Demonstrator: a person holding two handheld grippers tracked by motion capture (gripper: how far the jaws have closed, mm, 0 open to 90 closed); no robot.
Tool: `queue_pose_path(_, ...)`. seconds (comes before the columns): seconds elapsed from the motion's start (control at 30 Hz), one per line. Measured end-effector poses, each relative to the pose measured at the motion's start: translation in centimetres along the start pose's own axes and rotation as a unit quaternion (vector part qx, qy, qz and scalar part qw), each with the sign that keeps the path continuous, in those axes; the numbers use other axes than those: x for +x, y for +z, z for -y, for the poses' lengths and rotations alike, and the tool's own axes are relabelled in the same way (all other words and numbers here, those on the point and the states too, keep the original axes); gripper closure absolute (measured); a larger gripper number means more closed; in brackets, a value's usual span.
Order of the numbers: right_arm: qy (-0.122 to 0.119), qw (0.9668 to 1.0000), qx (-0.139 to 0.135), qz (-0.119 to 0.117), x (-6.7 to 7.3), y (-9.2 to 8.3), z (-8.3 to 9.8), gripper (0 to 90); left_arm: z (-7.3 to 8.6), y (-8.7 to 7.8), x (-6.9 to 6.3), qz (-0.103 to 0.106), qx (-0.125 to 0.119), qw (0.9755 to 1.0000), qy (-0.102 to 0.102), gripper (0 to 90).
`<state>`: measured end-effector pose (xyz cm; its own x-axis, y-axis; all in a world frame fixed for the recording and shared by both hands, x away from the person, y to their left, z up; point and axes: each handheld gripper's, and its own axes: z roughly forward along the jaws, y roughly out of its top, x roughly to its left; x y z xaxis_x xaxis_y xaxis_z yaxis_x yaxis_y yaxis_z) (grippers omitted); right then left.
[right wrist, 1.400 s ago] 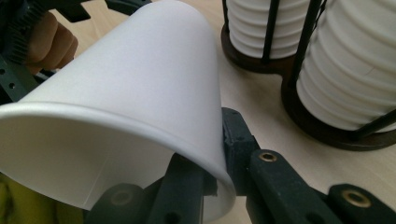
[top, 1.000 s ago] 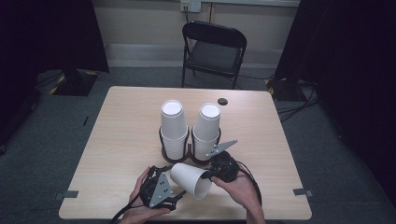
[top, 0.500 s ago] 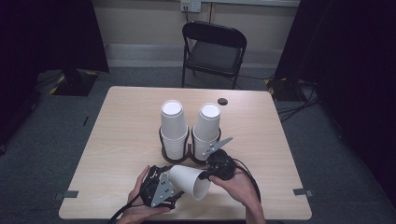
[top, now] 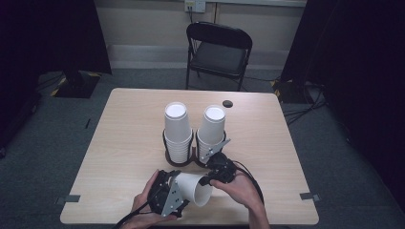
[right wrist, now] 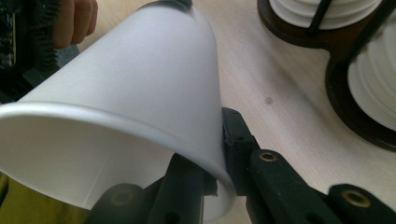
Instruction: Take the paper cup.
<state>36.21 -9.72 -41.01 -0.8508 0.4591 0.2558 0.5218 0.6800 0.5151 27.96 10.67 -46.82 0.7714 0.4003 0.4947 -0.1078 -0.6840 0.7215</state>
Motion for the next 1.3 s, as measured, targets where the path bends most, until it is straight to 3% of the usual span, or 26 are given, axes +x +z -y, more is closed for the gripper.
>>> queue_pose_path(0.3, 0.003, 1.0000, 0.001, 0.006, 0.1, 0.2, -0.5, 86.3, -0.9, 0.2, -0.2, -0.010, 0.008, 0.9993, 0.034, 7.9)
queue_pose_path(0.47, 0.004, 1.0000, -0.005, 0.004, 0.1, 0.2, -0.6, 87.3, -1.5, 0.3, -0.6, -0.011, -0.005, 0.9989, 0.046, 6.2)
queue_pose_path(0.57, 0.005, 1.0000, -0.005, 0.003, 0.1, 0.4, -0.7, 88.0, -1.7, 0.4, -0.7, 0.000, -0.016, 0.9993, 0.033, 5.0)
queue_pose_path(0.67, 0.008, 0.9999, -0.007, 0.003, 0.1, 0.5, -0.8, 88.2, -1.9, 0.6, -0.7, -0.003, -0.023, 0.9992, 0.033, 5.9)
queue_pose_path(0.9, 0.011, 0.9996, -0.026, 0.001, 0.2, 0.5, -0.8, 88.5, -2.3, 0.6, -0.4, 0.004, -0.057, 0.9984, -0.005, 8.1)
queue_pose_path(1.2, 0.024, 0.9988, -0.042, 0.001, 0.3, 1.0, -0.8, 87.9, -2.3, 0.5, -0.3, -0.001, -0.058, 0.9982, -0.019, 10.4)
queue_pose_path(1.3, 0.031, 0.9981, -0.054, 0.002, 0.2, 1.2, -0.5, 84.9, -2.1, 0.5, -0.1, -0.006, -0.066, 0.9972, -0.035, 11.1)
